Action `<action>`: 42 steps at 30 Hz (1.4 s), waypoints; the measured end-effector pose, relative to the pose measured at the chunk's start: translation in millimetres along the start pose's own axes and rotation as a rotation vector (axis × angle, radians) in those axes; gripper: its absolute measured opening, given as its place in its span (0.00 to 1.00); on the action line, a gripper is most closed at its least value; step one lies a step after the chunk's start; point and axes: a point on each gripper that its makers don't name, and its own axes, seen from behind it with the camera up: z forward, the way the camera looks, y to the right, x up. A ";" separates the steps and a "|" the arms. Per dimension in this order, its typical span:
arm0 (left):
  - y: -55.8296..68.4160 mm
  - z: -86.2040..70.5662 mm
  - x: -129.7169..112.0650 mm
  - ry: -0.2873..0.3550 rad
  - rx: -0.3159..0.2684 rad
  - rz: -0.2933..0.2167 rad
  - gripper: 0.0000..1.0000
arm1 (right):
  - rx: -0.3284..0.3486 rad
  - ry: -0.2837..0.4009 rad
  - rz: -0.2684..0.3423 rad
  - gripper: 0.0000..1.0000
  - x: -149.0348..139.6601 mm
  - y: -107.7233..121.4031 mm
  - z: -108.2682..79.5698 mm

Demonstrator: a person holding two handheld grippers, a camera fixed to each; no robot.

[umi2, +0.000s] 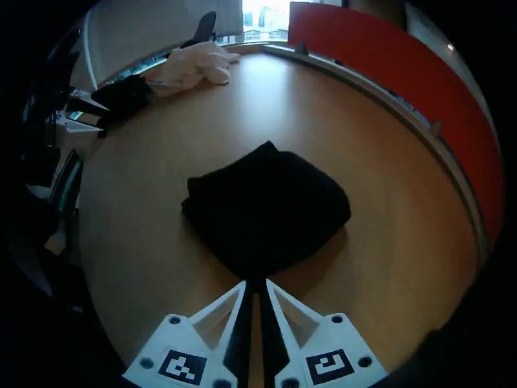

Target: Fold towel

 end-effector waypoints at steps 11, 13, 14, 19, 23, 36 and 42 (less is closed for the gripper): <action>0.5 4.5 13.6 0.030 -0.019 0.027 0.95 | -0.043 0.110 -0.010 0.06 70.5 18.3 -33.9; 0.6 5.3 16.5 0.036 -0.024 0.030 0.95 | -0.050 0.130 -0.017 0.06 83.1 21.3 -39.3; 0.6 5.8 18.2 0.040 -0.026 0.032 0.95 | -0.054 0.142 -0.022 0.07 90.1 23.1 -42.3; 0.7 7.0 26.2 0.055 -0.034 0.040 0.95 | -0.077 0.187 -0.044 0.06 118.5 30.4 -54.3; 1.0 7.2 31.7 0.065 -0.040 0.045 0.95 | -0.088 0.226 -0.049 0.06 138.7 34.5 -65.2; 6.9 11.9 43.0 0.076 -0.060 0.067 0.95 | -0.148 0.256 -0.042 0.06 144.6 65.2 -96.1; 13.0 15.2 47.7 0.077 -0.071 0.077 0.95 | -0.172 0.253 -0.021 0.07 130.9 85.2 -109.4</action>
